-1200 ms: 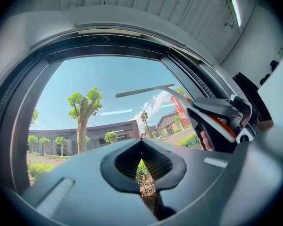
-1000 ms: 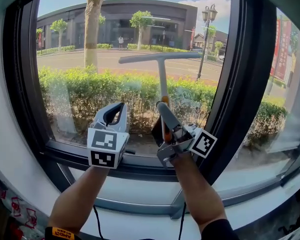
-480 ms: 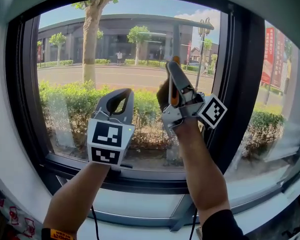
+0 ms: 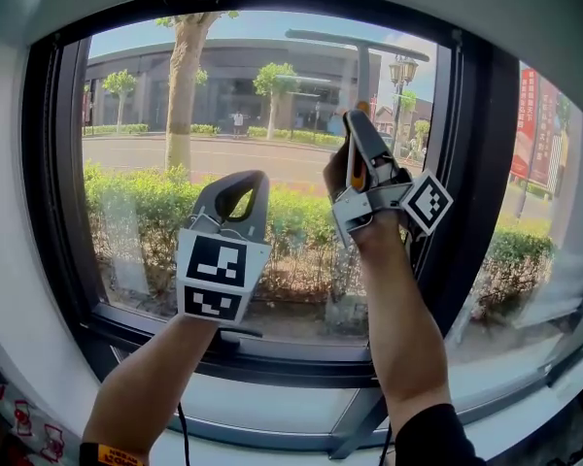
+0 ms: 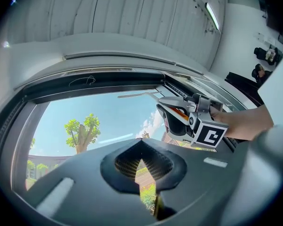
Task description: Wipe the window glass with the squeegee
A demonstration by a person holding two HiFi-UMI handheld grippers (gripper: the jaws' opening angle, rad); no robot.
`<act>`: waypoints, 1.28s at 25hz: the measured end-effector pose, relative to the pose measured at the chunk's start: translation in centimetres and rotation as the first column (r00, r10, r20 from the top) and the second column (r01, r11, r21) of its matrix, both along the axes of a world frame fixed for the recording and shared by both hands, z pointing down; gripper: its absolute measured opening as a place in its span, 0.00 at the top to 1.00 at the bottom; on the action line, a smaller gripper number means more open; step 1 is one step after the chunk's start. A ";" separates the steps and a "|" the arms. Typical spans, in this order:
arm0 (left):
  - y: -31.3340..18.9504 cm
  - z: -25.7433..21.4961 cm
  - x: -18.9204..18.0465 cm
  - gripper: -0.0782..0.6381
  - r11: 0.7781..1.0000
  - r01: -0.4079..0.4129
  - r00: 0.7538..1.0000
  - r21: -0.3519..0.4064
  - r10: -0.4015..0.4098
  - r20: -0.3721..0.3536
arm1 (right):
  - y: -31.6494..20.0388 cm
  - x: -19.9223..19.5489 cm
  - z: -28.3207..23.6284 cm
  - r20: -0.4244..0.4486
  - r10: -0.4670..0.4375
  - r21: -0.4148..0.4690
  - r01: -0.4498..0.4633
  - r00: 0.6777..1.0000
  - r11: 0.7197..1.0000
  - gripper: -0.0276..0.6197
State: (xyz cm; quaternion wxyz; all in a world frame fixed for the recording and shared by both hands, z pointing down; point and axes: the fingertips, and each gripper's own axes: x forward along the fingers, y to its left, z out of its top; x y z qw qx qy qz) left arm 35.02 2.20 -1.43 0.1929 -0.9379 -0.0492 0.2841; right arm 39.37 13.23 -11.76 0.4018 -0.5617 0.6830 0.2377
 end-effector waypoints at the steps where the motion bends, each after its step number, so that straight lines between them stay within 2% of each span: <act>1: 0.0 0.0 0.0 0.87 1.000 -0.004 1.000 -0.003 0.004 0.003 | 0.0 0.2 0.1 0.009 -0.001 0.003 0.001 1.000 1.000 0.89; 9: 0.0 0.6 1.2 0.87 0.999 -0.037 0.999 -0.038 0.038 0.021 | 0.8 1.2 2.2 0.037 -0.011 0.021 0.011 0.999 1.000 0.89; 17: 1.1 5.8 3.2 0.87 0.996 -0.074 0.990 -0.043 0.078 0.118 | 1.6 0.6 7.3 0.071 -0.030 0.030 0.028 0.997 0.999 0.89; 27: 0.0 11.5 4.5 0.87 0.992 -0.085 0.973 -0.097 0.104 0.207 | 1.7 -0.4 15.8 0.158 -0.036 0.051 0.029 0.987 0.998 0.89; 32: -0.7 13.7 4.8 0.87 0.989 -0.072 0.966 -0.129 0.101 0.238 | 1.7 -0.5 18.3 0.168 -0.025 0.040 0.019 0.985 0.999 0.89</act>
